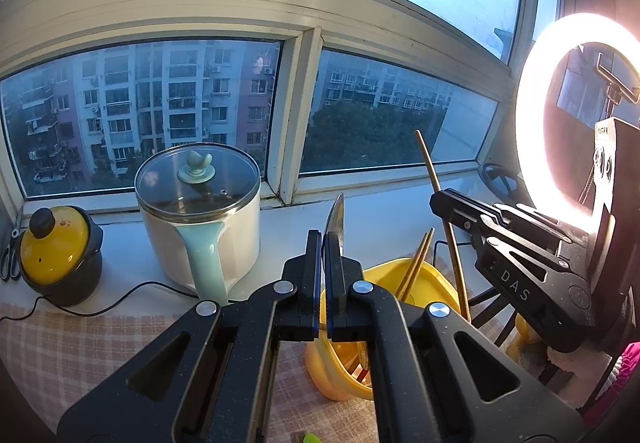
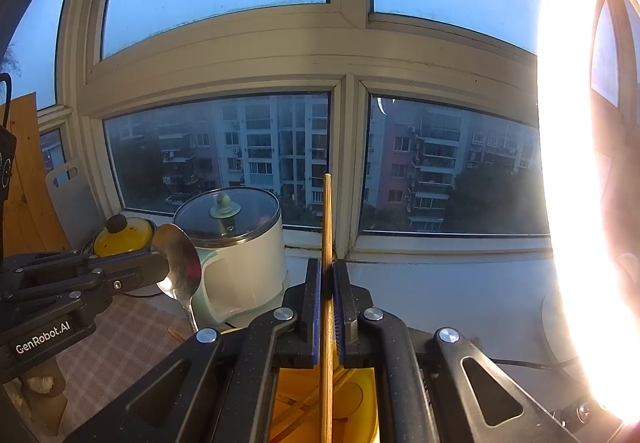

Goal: Organize utensils
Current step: 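Lower both held utensils into the yellow bin and open both tools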

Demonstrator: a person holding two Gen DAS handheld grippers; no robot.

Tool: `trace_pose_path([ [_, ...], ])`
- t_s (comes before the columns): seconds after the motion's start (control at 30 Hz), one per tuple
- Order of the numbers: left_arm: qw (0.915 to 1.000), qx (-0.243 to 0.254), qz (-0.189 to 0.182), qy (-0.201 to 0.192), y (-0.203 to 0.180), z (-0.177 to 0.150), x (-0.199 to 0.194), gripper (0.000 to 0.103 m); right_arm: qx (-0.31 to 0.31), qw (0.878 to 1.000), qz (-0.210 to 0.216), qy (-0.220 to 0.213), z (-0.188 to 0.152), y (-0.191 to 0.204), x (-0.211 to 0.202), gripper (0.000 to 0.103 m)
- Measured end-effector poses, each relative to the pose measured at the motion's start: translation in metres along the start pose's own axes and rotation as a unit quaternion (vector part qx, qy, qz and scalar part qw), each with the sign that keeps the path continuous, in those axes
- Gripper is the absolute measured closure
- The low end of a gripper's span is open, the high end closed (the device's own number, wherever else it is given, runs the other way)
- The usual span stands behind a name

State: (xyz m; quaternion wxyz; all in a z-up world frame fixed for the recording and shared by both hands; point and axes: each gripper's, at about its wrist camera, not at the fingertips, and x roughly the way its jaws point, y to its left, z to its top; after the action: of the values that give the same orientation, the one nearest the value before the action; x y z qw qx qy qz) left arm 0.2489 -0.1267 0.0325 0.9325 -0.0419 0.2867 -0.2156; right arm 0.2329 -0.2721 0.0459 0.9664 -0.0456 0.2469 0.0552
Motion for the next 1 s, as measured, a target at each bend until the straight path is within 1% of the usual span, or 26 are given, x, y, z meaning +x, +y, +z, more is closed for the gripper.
trace_pose_path([
  [0.33,1.0000,0.001,-0.001,0.000,-0.001,0.000,-0.001,0.103,0.028,0.999,0.016,0.007,0.000,-0.012,-0.001,0.100],
  [0.47,1.0000,0.000,-0.002,0.000,-0.001,0.001,0.000,0.103,0.032,0.999,0.009,-0.010,0.008,-0.013,-0.007,0.100],
  [0.63,1.0000,0.004,-0.002,0.000,-0.002,0.000,-0.001,0.103,0.015,0.999,-0.003,-0.037,0.023,-0.007,-0.014,0.100],
  [0.73,1.0000,0.001,-0.002,0.000,-0.002,0.000,-0.002,0.103,0.014,0.999,-0.003,-0.049,0.030,-0.006,-0.014,0.100],
  [0.9,1.0000,-0.001,0.000,0.002,0.002,0.001,-0.002,0.103,0.013,0.998,-0.009,-0.056,0.033,-0.005,-0.004,0.100],
  [1.0,1.0000,-0.004,-0.003,0.007,0.005,0.000,-0.001,0.103,0.009,0.999,-0.010,-0.047,0.026,-0.003,0.003,0.100],
])
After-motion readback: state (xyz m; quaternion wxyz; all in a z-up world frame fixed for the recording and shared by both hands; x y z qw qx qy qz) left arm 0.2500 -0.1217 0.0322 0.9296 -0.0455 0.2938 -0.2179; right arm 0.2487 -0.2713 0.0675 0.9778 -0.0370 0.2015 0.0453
